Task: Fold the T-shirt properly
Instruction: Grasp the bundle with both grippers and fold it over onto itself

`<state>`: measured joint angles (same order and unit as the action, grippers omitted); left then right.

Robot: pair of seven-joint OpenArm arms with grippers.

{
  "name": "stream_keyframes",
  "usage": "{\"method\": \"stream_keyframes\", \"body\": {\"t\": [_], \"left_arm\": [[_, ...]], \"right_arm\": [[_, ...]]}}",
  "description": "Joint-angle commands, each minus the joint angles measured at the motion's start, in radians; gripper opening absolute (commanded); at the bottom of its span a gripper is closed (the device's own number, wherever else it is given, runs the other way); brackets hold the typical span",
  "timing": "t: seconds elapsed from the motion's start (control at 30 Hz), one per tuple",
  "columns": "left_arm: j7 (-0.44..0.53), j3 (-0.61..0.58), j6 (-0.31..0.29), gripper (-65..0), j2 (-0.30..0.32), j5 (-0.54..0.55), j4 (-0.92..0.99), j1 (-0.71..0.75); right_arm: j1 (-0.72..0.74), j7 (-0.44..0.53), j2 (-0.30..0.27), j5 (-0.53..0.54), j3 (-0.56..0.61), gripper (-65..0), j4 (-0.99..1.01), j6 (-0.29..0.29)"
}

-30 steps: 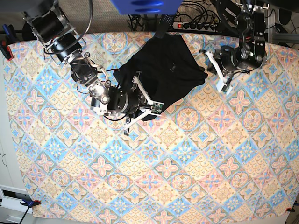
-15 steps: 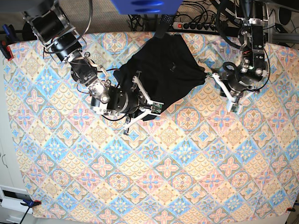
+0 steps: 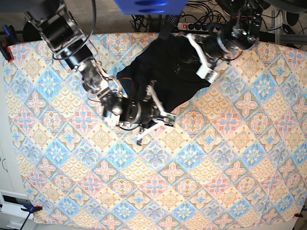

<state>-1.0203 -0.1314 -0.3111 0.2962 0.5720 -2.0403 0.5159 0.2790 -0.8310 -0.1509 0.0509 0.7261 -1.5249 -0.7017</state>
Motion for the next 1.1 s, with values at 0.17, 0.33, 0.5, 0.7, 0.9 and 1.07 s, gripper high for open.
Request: {"method": "stream_keyframes", "body": {"t": [0.17, 0.33, 0.5, 0.7, 0.9, 1.07], "left_arm": [[0.014, -0.135, 0.000, -64.9, -0.027, 0.006, 0.034, -0.038], [0.019, -0.210, 0.002, -64.9, -0.030, -0.027, 0.172, -0.099], [0.018, -0.222, 0.002, -64.9, -0.030, -0.066, 0.241, -0.136], [0.019, -0.218, 0.002, -64.9, -0.004, -0.198, 0.295, -0.167], [0.018, -0.216, 0.002, -64.8, 0.008, -0.324, 0.306, -0.219], [0.021, -0.216, 0.002, -64.8, 0.008, -0.353, 0.404, -0.310]], "right_arm": [[0.065, 0.075, 0.067, 0.005, -0.003, -61.6, 0.085, 0.004], [0.105, 0.126, 0.104, -0.113, 0.014, -61.6, 0.218, 0.004], [0.104, 0.183, 0.182, -0.260, 0.028, -61.6, 0.364, 0.004], [0.101, 0.181, 0.116, -0.311, 0.028, -61.6, 0.392, 0.004], [0.088, 0.178, 0.004, -0.311, 0.028, -61.6, 0.389, 0.004], [0.009, 0.178, -0.088, -0.311, 0.019, -61.6, 0.303, 0.004]]}}
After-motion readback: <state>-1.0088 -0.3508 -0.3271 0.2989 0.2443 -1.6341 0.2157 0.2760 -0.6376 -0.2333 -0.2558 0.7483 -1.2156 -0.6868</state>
